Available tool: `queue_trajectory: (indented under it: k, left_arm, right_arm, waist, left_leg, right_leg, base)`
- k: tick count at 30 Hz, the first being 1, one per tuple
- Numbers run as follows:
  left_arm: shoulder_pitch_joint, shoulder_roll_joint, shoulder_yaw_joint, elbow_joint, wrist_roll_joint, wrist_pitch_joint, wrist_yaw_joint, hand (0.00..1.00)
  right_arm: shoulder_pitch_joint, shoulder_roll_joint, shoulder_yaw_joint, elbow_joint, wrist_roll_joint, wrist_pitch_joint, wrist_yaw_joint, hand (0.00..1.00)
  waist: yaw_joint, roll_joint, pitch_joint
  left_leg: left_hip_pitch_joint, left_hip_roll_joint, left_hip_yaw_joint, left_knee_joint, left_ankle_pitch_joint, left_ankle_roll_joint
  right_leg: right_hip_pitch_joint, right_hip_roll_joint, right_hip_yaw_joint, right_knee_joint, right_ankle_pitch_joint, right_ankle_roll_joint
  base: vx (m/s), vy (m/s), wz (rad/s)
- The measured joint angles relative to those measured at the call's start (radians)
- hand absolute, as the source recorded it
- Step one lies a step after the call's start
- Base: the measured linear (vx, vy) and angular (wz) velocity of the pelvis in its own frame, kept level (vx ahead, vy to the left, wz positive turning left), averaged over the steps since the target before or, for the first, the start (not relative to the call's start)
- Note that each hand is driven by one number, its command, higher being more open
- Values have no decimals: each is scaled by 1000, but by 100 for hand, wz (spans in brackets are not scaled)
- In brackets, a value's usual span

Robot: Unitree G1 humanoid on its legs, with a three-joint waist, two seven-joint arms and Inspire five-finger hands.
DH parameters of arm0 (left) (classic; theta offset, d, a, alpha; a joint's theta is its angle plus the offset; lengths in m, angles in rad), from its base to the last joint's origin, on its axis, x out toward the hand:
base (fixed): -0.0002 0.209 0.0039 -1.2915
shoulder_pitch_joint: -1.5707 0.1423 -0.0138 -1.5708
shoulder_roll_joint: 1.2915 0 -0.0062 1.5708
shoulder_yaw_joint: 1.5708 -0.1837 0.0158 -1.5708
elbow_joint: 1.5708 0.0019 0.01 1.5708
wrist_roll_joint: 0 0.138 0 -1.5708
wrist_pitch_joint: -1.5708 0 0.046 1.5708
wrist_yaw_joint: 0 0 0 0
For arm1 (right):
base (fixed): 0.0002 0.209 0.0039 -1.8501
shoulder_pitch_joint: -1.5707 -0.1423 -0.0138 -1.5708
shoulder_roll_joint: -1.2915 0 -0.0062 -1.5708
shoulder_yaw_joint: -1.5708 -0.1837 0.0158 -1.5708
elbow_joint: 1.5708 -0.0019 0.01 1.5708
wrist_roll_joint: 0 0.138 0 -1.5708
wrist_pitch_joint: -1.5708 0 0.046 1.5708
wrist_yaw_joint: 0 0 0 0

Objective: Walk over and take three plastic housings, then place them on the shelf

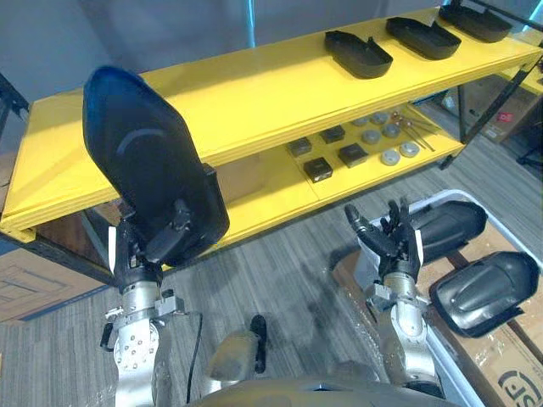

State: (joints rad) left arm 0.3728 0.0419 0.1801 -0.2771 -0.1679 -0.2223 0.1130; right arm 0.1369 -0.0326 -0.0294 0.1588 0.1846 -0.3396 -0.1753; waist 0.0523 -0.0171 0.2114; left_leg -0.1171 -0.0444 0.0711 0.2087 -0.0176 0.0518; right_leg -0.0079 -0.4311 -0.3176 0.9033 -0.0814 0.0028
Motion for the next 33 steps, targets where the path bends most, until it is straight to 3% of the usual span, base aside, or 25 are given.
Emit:
queue_trajectory:
  k: [1,3,4,5,7,8,11,12,13,14,15,16,19,22,23,25,26,28,30,33]
  left_arm:
    - [-11,6,7,0,4,6,9,0]
    - [-26,8,17,0,3,9,11,0]
    - [-30,10,20,-1,3,9,10,0]
    - [-41,21,21,-2,3,9,11,0]
    - [-61,24,14,-2,3,11,13,0]
    - [-70,26,-2,-1,2,12,22,0]
    - [-74,31,-48,0,3,22,35,0]
    - [-74,33,-67,3,3,29,37,0]
    - [-70,25,-102,3,3,37,35,0]
    - [-66,20,-114,1,3,37,31,0]
    - [-60,4,-137,1,3,43,27,0]
    - [-62,0,-143,1,4,46,26,0]
    - [-65,-9,-158,2,3,48,14,0]
    - [-63,-11,-158,22,4,49,18,0]
    - [-64,-11,-158,39,4,49,17,0]
    - [-74,-11,-157,64,4,49,13,0]
    - [-82,-14,-157,77,4,49,10,0]
    - [-89,-14,-156,89,5,49,11,0]
    - [-100,6,-132,92,7,52,19,0]
    - [-112,27,-117,92,8,57,12,0]
  right_arm:
    - [-9,-1,0,-8,-27,0,1,100]
    - [-15,-6,-6,-23,-112,3,-9,100]
    - [-15,-9,-10,-30,-151,3,-14,100]
    - [-15,-28,-15,-67,-190,5,-23,100]
    - [-20,-58,-26,-113,-188,5,-31,100]
    - [-36,-86,-41,-142,-190,4,-36,100]
    - [-30,-100,-61,-195,-175,4,-49,100]
    - [-17,-102,-61,-230,-173,4,-49,100]
    - [4,-112,-62,-271,-166,3,-45,100]
    - [11,-116,-61,-292,-161,3,-39,100]
    - [12,-124,-58,-332,-150,3,-20,100]
    - [11,-125,-57,-345,-137,0,-11,100]
    - [2,-130,-68,-373,-48,-19,40,100]
    - [7,-128,-80,-372,35,-19,79,100]
    - [8,-128,-95,-372,62,-23,94,100]
    - [4,-128,-132,-372,75,-49,108,100]
    - [6,-128,-158,-371,74,-61,100,100]
    - [6,-127,-174,-365,75,-62,82,100]
    - [4,-114,-161,-353,72,-62,72,100]
    - [-18,-108,-141,-348,68,-62,58,100]
  waist:
    - [-2,4,2]
    - [-4,16,2]
    - [-4,20,2]
    - [-6,22,2]
    - [-12,23,3]
    - [-33,23,3]
    - [-48,10,-1]
    - [-55,-6,-7]
    - [-55,5,-17]
    - [-51,12,-22]
    - [-42,43,-40]
    - [-44,52,-46]
    - [-56,59,-54]
    - [-51,62,-50]
    - [-50,61,-53]
    - [-54,72,-63]
    - [-57,84,-70]
    - [-54,92,-72]
    - [-55,59,-79]
    - [-55,32,-76]
  left_leg:
    - [29,8,-2,-15,-11,9]
    - [67,29,-2,-38,-24,9]
    - [78,38,-2,-44,-28,9]
    - [96,51,-4,-56,-39,3]
    - [96,57,-25,-54,-51,-2]
    - [99,62,-59,-50,-64,-18]
    - [108,63,-109,-10,-111,-55]
    - [107,52,-136,29,-149,-81]
    - [117,65,-162,48,-172,-104]
    - [123,80,-165,53,-181,-119]
    - [124,120,-176,71,-205,-148]
    - [124,138,-178,71,-210,-156]
    - [116,195,-144,135,-187,-173]
    - [2,248,-58,442,-190,-151]
    - [-20,272,1,455,-200,-138]
    - [-37,277,67,313,-195,-116]
    - [-34,256,74,180,-161,-114]
    - [-1,224,74,84,-23,-134]
    - [28,160,112,11,0,-104]
    - [48,117,148,-41,15,-85]
  right_leg:
    - [-35,9,4,0,-88,13]
    - [-85,64,3,-85,-156,14]
    - [-100,86,3,-133,-161,17]
    - [-138,130,17,-267,-159,19]
    - [-177,163,47,-393,-148,34]
    - [-194,198,97,-524,-110,43]
    - [-163,250,204,-708,-39,39]
    - [-139,253,247,-729,16,78]
    - [-127,268,243,-704,56,92]
    - [-124,277,236,-694,75,88]
    - [-114,311,201,-681,76,68]
    - [-110,323,182,-677,71,58]
    - [-49,354,101,-670,22,24]
    - [89,367,42,-749,11,15]
    - [133,364,14,-779,6,11]
    - [152,347,-18,-795,-14,20]
    - [153,329,-32,-788,-23,38]
    - [147,304,-16,-767,-37,66]
    - [130,251,7,-767,-22,107]
    - [123,212,33,-791,0,134]
  base:
    - [276,65,-7]
    - [209,59,-9]
    - [238,17,0]
    - [182,-19,8]
    - [200,-93,35]
    - [187,-142,55]
    - [210,-232,63]
    - [241,-314,77]
    - [299,-369,64]
    - [317,-344,38]
    - [217,-193,19]
    - [278,-230,32]
    - [274,-229,61]
    - [194,-133,60]
    - [122,-40,52]
    - [83,61,56]
    - [109,144,43]
    - [136,198,8]
    - [173,199,-11]
    - [146,147,-17]
